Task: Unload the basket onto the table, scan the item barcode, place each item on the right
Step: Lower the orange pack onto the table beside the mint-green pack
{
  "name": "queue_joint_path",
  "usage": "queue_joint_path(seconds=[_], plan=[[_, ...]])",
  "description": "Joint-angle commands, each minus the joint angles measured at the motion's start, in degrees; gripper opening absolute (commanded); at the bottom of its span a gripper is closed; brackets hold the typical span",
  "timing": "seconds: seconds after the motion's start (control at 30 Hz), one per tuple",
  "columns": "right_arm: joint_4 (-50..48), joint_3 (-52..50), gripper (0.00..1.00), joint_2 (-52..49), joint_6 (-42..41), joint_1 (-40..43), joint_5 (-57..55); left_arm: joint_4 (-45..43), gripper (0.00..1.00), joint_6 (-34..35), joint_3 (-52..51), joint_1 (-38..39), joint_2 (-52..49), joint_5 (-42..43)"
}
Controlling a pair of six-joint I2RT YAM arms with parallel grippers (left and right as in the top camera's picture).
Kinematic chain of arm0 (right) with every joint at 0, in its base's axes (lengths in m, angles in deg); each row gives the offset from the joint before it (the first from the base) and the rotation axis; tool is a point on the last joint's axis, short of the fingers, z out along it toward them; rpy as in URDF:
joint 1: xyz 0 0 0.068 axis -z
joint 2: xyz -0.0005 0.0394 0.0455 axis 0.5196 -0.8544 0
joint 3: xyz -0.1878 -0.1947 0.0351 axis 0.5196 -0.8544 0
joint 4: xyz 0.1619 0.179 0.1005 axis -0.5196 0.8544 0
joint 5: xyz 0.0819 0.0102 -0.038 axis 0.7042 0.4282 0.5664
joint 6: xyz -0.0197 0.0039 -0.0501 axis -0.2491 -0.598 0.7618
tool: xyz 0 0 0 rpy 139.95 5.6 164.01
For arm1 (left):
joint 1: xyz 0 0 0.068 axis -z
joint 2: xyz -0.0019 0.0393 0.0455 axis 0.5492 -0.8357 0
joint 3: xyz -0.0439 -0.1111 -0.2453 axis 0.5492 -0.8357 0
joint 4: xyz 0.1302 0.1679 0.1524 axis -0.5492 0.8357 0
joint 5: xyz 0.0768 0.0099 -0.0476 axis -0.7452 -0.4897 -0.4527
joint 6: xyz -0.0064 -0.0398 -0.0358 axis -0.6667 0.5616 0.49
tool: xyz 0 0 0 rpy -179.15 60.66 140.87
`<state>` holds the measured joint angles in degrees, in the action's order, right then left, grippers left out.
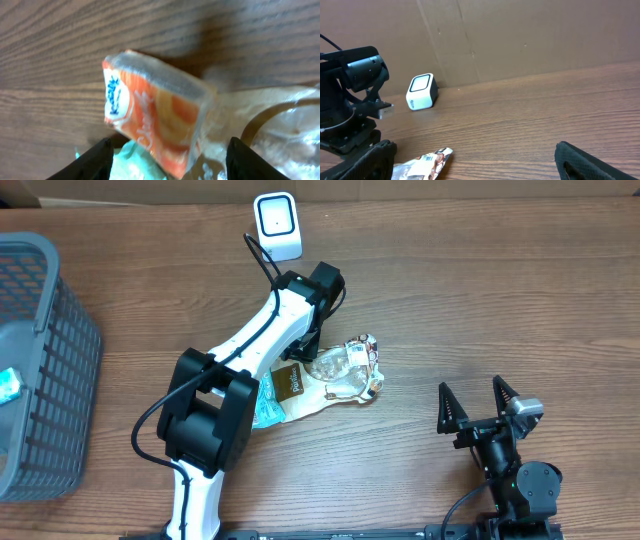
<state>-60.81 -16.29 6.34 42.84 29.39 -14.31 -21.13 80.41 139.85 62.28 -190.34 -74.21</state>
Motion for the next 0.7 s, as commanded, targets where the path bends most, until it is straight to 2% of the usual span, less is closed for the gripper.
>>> queue_joint_path(seconds=[0.0, 0.2, 0.37, 0.5, 0.67], plan=[[-0.2, -0.6, 1.0, 0.0, -0.6, 0.0, -0.5, 2.4, 0.57, 0.1, 4.5, -0.4, 2.0, -0.4], [-0.2, -0.6, 1.0, 0.0, -0.6, 0.0, -0.5, 6.6, 0.67, -1.8, 12.3, -0.6, 8.2, -1.0], [-0.2, -0.6, 1.0, 0.0, -0.6, 0.0, -0.5, 8.6, 0.86, -2.7, 16.8, -2.1, 15.6, -0.7], [-0.2, -0.6, 1.0, 0.0, -0.6, 0.0, -0.5, 10.6, 0.96, -3.0, 18.2, -5.2, 21.4, 0.7], [-0.2, -0.6, 1.0, 0.0, -0.6, 0.0, -0.5, 13.0, 0.98, -4.2, 19.1, -13.6, 29.1, 4.3]])
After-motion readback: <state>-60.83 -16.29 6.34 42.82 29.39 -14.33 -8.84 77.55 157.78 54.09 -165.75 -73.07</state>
